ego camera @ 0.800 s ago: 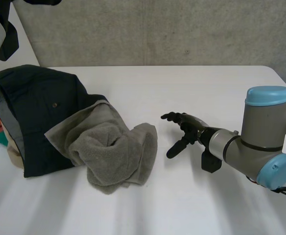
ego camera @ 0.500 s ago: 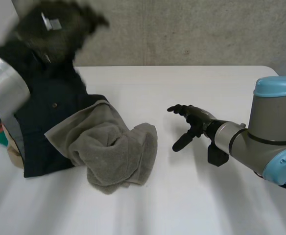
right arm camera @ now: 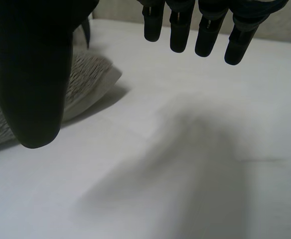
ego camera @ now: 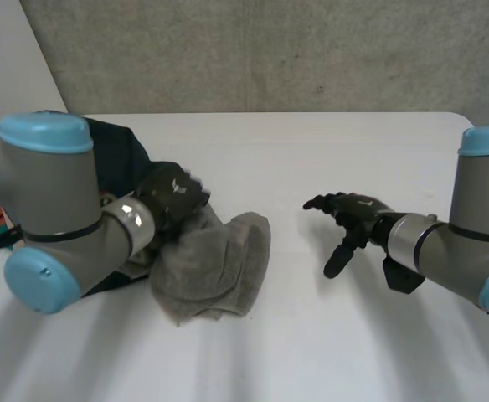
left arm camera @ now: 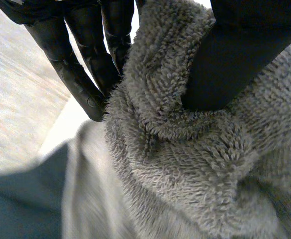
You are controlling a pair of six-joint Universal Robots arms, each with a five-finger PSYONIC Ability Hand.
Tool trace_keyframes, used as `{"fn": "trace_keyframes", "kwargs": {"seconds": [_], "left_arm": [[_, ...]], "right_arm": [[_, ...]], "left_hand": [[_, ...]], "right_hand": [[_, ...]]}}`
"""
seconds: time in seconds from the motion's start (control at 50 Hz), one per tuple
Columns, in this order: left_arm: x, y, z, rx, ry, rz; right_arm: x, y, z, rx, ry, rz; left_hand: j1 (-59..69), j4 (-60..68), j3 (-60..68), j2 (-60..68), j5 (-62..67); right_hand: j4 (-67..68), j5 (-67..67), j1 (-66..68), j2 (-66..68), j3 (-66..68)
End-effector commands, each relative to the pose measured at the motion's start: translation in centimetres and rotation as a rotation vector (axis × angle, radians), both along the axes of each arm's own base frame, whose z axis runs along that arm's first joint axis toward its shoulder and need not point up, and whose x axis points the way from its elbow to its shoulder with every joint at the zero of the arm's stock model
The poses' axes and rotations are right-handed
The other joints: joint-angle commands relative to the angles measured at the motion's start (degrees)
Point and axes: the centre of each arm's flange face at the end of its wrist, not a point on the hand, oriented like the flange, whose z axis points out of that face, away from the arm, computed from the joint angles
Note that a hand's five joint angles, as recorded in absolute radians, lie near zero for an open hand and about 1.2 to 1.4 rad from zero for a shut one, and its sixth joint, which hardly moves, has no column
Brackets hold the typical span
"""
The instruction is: Fold the laundry.
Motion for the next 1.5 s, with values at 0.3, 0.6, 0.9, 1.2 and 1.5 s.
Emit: {"fn": "trace_keyframes", "kwargs": {"seconds": [0.3,0.6,0.9,1.2,1.5], "left_arm": [[-9.4,5.8,12.8,0.008,0.765,-0.018],[-10.2,6.0,0.5,0.214,0.334,0.103],[0.6,-7.5,4.7,-0.184,0.207,0.283],[4.9,-18.0,-5.6,-0.263,-0.143,0.248],[15.4,-26.3,2.3,-0.733,-0.155,0.732]], "right_arm": [[-5.2,-4.8,6.5,-0.173,-0.060,-0.214],[-3.6,-3.4,5.1,-0.132,-0.002,-0.141],[-1.8,-1.4,3.3,-0.111,0.091,-0.025],[-1.2,-0.7,1.8,-0.113,0.144,0.026],[-1.3,-1.1,1.6,-0.127,0.142,0.022]], "left_hand": [[14.0,11.8,12.6,11.7,14.6],[-56.0,-58.2,-57.4,-58.3,-55.4],[-56.0,-58.2,-57.4,-58.3,-55.4],[-33.7,-35.9,-35.1,-35.9,-33.0],[14.0,11.8,12.6,11.7,14.6]], "right_hand": [[-2.8,-2.6,-1.7,-2.2,-3.1],[-4.2,-3.9,-3.1,-3.6,-4.4],[-4.5,-4.3,-3.4,-3.9,-4.8],[-4.7,-4.4,-3.6,-4.1,-4.9],[-4.7,-4.4,-3.6,-4.1,-4.9]]}}
